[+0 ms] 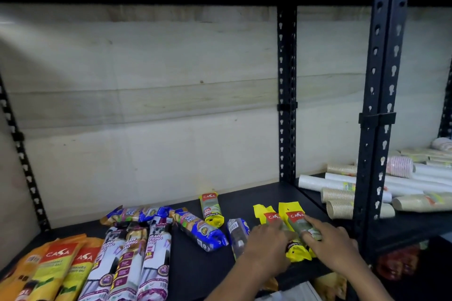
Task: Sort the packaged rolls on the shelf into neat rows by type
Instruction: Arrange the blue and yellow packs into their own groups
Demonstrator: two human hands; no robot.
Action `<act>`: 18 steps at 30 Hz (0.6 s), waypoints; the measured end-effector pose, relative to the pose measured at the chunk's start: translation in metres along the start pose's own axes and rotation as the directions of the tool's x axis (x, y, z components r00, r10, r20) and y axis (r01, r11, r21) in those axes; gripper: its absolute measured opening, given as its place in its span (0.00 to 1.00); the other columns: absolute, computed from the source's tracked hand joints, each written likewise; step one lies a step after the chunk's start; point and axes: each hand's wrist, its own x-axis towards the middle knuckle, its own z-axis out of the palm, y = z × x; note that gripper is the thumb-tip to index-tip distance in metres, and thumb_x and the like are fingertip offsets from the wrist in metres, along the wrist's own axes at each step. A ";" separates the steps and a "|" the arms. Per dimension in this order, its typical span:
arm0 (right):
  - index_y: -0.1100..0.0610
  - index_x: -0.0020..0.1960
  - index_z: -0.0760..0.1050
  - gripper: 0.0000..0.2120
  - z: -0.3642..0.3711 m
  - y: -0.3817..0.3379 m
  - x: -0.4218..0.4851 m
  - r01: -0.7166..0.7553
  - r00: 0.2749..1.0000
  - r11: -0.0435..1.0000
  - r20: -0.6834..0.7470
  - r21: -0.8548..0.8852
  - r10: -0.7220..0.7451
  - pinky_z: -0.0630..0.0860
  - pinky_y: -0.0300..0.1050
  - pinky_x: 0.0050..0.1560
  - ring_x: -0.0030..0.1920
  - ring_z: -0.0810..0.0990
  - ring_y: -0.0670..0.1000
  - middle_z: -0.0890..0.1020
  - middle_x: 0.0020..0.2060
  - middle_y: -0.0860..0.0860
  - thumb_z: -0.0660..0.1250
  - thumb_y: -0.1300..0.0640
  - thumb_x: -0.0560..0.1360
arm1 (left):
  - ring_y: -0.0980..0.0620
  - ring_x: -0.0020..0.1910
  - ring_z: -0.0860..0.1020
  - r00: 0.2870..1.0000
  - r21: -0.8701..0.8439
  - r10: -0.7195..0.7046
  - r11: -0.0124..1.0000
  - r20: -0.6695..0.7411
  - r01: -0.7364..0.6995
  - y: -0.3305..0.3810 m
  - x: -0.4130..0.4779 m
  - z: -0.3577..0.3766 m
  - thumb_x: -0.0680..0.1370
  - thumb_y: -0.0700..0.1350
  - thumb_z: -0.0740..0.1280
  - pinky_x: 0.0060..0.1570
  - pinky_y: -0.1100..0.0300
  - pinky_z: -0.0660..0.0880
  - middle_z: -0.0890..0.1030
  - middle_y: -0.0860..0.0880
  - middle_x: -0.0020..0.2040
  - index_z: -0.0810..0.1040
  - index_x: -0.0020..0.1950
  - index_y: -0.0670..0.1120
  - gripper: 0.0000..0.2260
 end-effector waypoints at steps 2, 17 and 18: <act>0.33 0.73 0.60 0.26 -0.001 -0.002 -0.002 0.000 1.000 1.000 -0.004 0.002 0.000 0.65 0.54 0.61 0.65 0.67 0.54 0.74 0.65 0.42 0.54 0.33 0.76 | 0.39 0.61 0.73 1.000 -0.017 -0.004 1.000 -0.011 0.004 -0.001 0.000 0.002 0.74 0.46 0.72 0.62 0.42 0.71 0.70 0.45 0.67 0.71 0.71 0.56 0.26; 0.33 0.74 0.59 0.36 -0.011 0.002 -0.005 -0.004 0.996 0.994 0.088 0.105 -0.005 0.66 0.55 0.64 0.69 0.68 0.56 0.74 0.68 0.44 0.52 0.23 0.68 | 0.52 0.64 0.72 0.944 -0.251 -0.292 0.936 -0.155 0.248 -0.118 -0.007 -0.045 0.78 0.56 0.67 0.62 0.57 0.70 0.72 0.51 0.65 0.76 0.67 0.54 0.18; 0.34 0.74 0.59 0.34 -0.010 0.001 -0.006 0.005 0.997 0.995 0.075 0.102 -0.013 0.65 0.55 0.64 0.69 0.68 0.56 0.74 0.68 0.44 0.54 0.25 0.71 | 0.51 0.64 0.72 0.938 -0.216 -0.317 0.934 -0.143 0.283 -0.129 -0.005 -0.047 0.78 0.55 0.67 0.62 0.56 0.71 0.72 0.51 0.65 0.76 0.67 0.54 0.18</act>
